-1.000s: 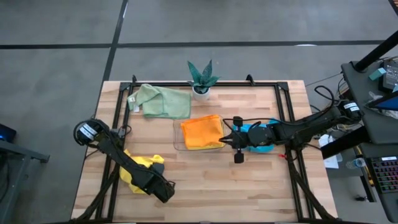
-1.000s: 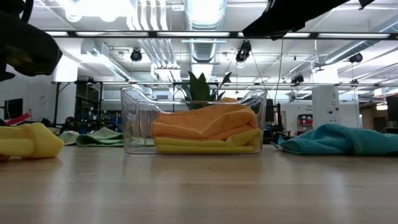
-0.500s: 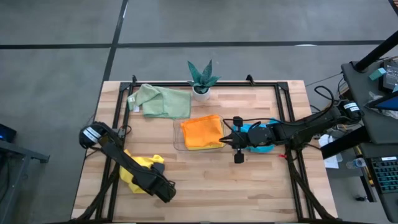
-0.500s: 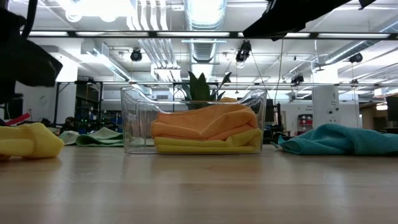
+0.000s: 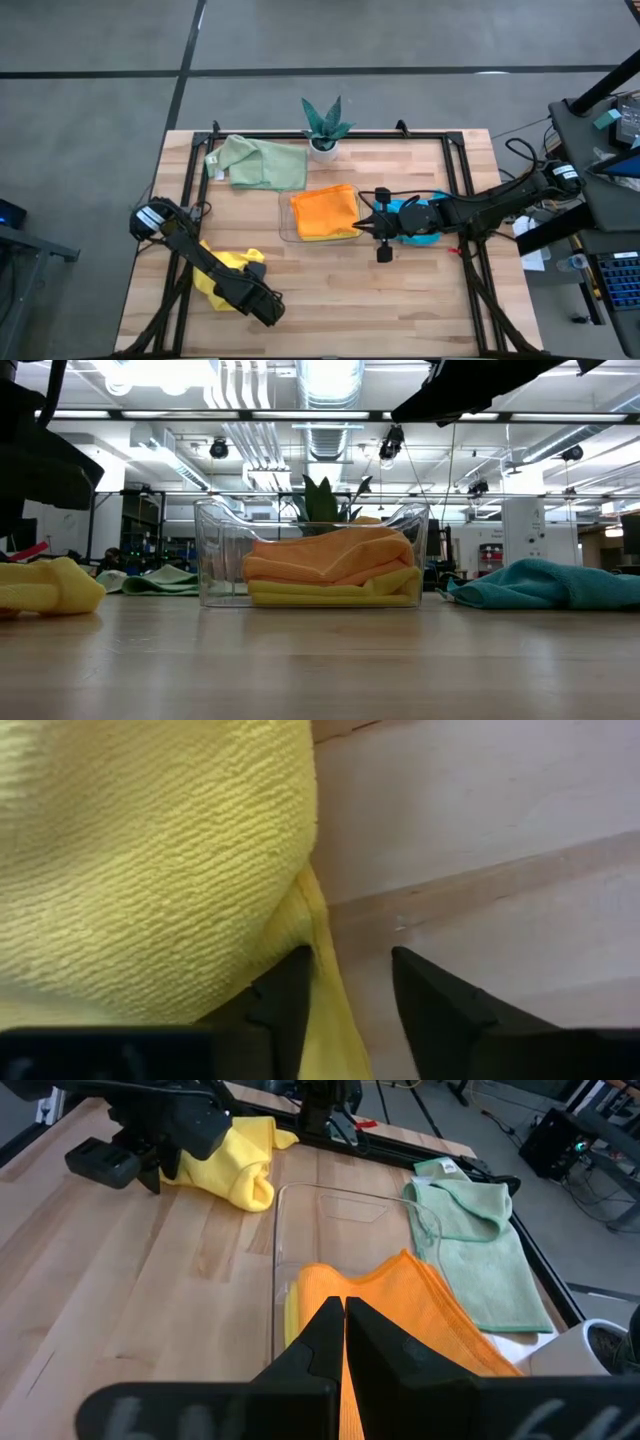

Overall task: Fold microfiber towels
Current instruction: Fold the yellow microfiber towel

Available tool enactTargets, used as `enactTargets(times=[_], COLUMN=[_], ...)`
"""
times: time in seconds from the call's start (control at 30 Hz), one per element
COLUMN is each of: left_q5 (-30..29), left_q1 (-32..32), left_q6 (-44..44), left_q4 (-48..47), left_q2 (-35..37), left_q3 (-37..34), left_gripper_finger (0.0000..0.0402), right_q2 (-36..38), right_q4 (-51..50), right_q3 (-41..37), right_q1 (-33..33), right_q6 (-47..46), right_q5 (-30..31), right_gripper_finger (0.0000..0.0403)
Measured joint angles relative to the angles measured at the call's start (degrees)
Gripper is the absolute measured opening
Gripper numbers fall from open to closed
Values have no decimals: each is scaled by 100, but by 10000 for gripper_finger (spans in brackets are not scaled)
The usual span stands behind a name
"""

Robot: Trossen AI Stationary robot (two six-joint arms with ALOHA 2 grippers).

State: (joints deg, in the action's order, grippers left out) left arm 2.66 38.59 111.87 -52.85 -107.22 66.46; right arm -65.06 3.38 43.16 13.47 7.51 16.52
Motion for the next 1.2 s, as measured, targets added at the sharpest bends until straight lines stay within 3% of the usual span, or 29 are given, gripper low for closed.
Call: enactTargets(times=[0.23, 0.47, 0.77, 1.0, 1.1, 1.2], left_q5=[46, -188, -2226, -3980, -4482, -4621], left_q1=[0, 11, 176, 304, 310, 306], left_q6=[-278, -622, -1088, -1645, -1799, -1945], left_q4=[-148, -728, -2122, -2067, -2000, -1926], left_q2=[-11, 55, 456, 695, 710, 739], left_q3=[53, 514, 1804, 2111, 2127, 2127], left_gripper_finger=[12, 1, 0, 0, 0, 0], right_q2=[0, 0, -2, -4, -19, -24], right_q4=[2, -2, -9, -10, -3, 26], right_q3=[0, 0, -9, -25, -52, -135], right_q1=[0, 0, 0, 0, 0, 7], right_q6=[0, 5, -39, -42, -42, -40], right_q5=[1, 1, -1, -1, -1, -51], right_gripper_finger=[9, 9, 9, 9, 9, 9])
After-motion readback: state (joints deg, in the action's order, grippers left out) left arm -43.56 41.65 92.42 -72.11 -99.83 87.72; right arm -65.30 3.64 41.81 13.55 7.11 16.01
